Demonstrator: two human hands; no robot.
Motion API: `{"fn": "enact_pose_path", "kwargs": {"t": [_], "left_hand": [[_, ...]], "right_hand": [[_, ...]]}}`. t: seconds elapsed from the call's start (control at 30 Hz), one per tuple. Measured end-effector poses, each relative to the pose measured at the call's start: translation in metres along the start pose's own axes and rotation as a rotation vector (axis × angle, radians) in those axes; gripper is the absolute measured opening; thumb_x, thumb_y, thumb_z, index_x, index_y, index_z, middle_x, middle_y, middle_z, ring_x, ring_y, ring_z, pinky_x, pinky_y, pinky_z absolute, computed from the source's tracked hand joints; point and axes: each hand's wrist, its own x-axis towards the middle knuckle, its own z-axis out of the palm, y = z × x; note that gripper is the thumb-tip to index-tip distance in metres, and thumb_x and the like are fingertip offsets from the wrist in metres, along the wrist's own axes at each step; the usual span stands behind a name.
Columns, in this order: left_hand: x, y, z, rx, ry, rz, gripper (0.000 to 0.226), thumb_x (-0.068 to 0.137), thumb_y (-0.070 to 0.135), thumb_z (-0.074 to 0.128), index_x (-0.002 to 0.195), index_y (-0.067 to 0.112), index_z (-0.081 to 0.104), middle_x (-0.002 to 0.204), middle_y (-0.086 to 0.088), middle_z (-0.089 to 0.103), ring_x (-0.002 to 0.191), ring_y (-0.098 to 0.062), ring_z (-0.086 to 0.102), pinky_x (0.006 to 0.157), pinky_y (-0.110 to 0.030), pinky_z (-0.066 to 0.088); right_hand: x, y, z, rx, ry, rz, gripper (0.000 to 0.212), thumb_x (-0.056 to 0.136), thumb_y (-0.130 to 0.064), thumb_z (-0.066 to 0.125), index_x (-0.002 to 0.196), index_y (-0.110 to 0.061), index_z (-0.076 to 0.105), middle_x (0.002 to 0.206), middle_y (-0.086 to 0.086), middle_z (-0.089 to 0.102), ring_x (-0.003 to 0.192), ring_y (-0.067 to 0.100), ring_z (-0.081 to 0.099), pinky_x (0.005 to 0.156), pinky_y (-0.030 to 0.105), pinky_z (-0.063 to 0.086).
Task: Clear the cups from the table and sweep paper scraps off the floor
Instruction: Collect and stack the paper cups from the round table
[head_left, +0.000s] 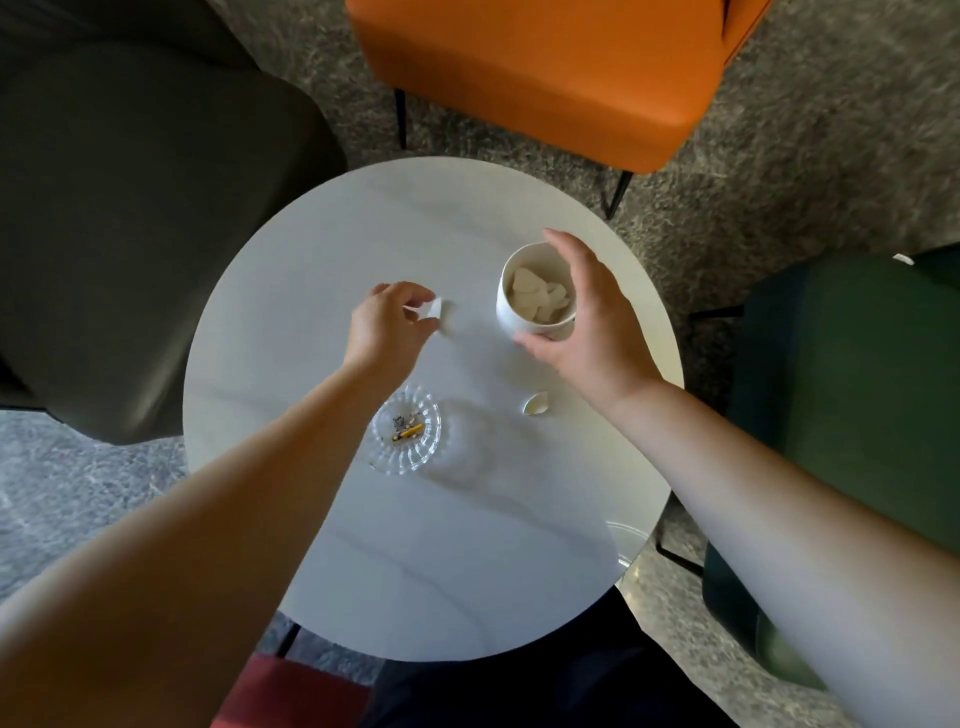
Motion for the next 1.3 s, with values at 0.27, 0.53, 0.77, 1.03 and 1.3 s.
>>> {"fn": "enact_pose_path", "kwargs": {"t": [0.27, 0.53, 0.77, 1.03, 1.3], "left_hand": [[0.015, -0.008, 0.026, 0.117, -0.021, -0.009, 0.023, 0.083, 0.016, 0.075, 0.104, 0.01, 0.067, 0.116, -0.008, 0.053, 0.094, -0.026, 0.06, 0.08, -0.022, 0.039], [0.004, 0.016, 0.011, -0.104, 0.009, -0.093, 0.013, 0.085, 0.02, 0.074, 0.077, 0.019, 0.062, 0.074, 0.0, 0.067, 0.073, -0.021, 0.062, 0.065, -0.032, 0.05], [-0.04, 0.097, -0.024, -0.712, 0.087, -0.003, 0.014, 0.08, 0.015, 0.079, 0.073, 0.02, 0.067, 0.061, 0.005, 0.068, 0.056, -0.008, 0.061, 0.06, -0.023, 0.054], [-0.052, 0.091, -0.009, -0.712, 0.183, -0.011, 0.016, 0.092, 0.014, 0.064, 0.084, 0.026, 0.069, 0.072, 0.012, 0.07, 0.062, -0.006, 0.065, 0.061, -0.022, 0.054], [-0.072, 0.03, 0.06, -0.03, -0.218, 0.042, 0.023, 0.082, 0.025, 0.077, 0.102, 0.021, 0.069, 0.096, 0.008, 0.058, 0.074, -0.006, 0.054, 0.069, -0.012, 0.041]], "right_hand": [[0.0, 0.001, 0.0, -0.02, -0.001, -0.019, 0.094, 0.065, -0.02, 0.086, 0.144, -0.024, 0.035, 0.126, -0.007, 0.046, 0.109, -0.006, 0.038, 0.09, -0.007, 0.022], [0.0, -0.002, -0.001, -0.007, -0.01, -0.003, 0.093, 0.066, -0.02, 0.086, 0.144, -0.025, 0.036, 0.127, 0.003, 0.051, 0.107, -0.003, 0.04, 0.088, -0.006, 0.024], [0.004, -0.001, 0.0, -0.037, -0.013, 0.007, 0.087, 0.07, -0.028, 0.081, 0.143, -0.027, 0.034, 0.126, -0.002, 0.054, 0.11, 0.01, 0.049, 0.082, -0.004, 0.028], [0.003, 0.002, -0.001, -0.021, -0.029, 0.016, 0.087, 0.072, -0.028, 0.08, 0.143, -0.032, 0.031, 0.128, 0.0, 0.052, 0.113, 0.01, 0.047, 0.083, -0.005, 0.027], [-0.009, 0.009, -0.022, -0.038, -0.1, -0.019, 0.088, 0.072, -0.021, 0.08, 0.146, -0.025, 0.034, 0.133, 0.005, 0.05, 0.121, 0.013, 0.045, 0.092, -0.003, 0.024]]}}
